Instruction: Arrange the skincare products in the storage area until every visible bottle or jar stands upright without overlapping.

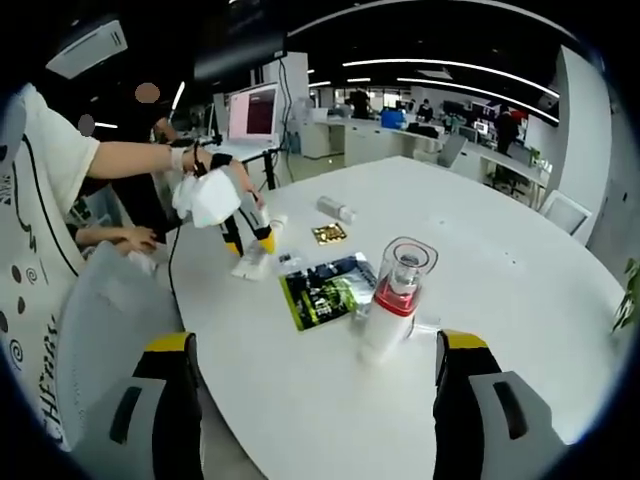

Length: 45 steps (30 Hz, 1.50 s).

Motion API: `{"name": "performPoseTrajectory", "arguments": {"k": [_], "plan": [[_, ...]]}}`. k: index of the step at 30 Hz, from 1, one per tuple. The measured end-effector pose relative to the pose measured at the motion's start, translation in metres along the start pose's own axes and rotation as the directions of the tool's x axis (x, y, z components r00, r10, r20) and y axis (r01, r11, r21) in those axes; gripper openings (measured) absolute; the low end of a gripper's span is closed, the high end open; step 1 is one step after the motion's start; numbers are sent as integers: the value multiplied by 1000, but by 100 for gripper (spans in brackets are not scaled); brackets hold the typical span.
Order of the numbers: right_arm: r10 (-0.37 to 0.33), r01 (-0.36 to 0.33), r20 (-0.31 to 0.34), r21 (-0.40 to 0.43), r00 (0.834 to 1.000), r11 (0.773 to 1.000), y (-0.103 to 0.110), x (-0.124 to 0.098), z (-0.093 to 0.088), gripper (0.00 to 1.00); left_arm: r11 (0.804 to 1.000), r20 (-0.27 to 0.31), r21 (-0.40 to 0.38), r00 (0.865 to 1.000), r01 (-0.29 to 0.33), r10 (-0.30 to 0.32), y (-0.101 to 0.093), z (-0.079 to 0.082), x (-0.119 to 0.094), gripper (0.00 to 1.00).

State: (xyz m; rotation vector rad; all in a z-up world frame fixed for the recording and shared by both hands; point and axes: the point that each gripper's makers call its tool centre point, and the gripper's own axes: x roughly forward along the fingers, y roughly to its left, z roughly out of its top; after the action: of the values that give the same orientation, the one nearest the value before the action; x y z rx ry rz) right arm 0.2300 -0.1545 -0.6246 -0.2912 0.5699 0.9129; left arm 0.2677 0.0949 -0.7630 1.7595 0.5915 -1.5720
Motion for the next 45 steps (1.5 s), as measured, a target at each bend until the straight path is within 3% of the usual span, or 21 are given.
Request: {"name": "performPoseTrajectory", "arguments": {"k": [15, 19, 23, 28, 35, 45], "plan": [[-10, 10, -10, 18, 1000, 1000, -6, -2, -5, 97, 994, 37, 18, 993, 111, -112, -1, -2, 5, 37], [-7, 8, -18, 19, 1000, 1000, -7, -1, -7, 97, 988, 46, 26, 987, 153, -154, -5, -19, 14, 35], [-6, 7, -18, 23, 1000, 1000, -6, 0, -6, 96, 988, 64, 20, 986, 151, -152, -1, -20, 15, 38], [1, -1, -17, 22, 1000, 1000, -4, 3, -5, 96, 987, 88, 10, 983, 159, -160, -5, -19, 14, 36], [15, -14, -19, 22, 1000, 1000, 0, 6, -4, 95, 985, 21, 63, 987, 160, -161, -3, -3, 11, 37], [25, -25, -10, 21, 1000, 999, 6, 8, -2, 94, 980, -21, 110, 986, 167, -166, -8, 13, 4, 34]]}}
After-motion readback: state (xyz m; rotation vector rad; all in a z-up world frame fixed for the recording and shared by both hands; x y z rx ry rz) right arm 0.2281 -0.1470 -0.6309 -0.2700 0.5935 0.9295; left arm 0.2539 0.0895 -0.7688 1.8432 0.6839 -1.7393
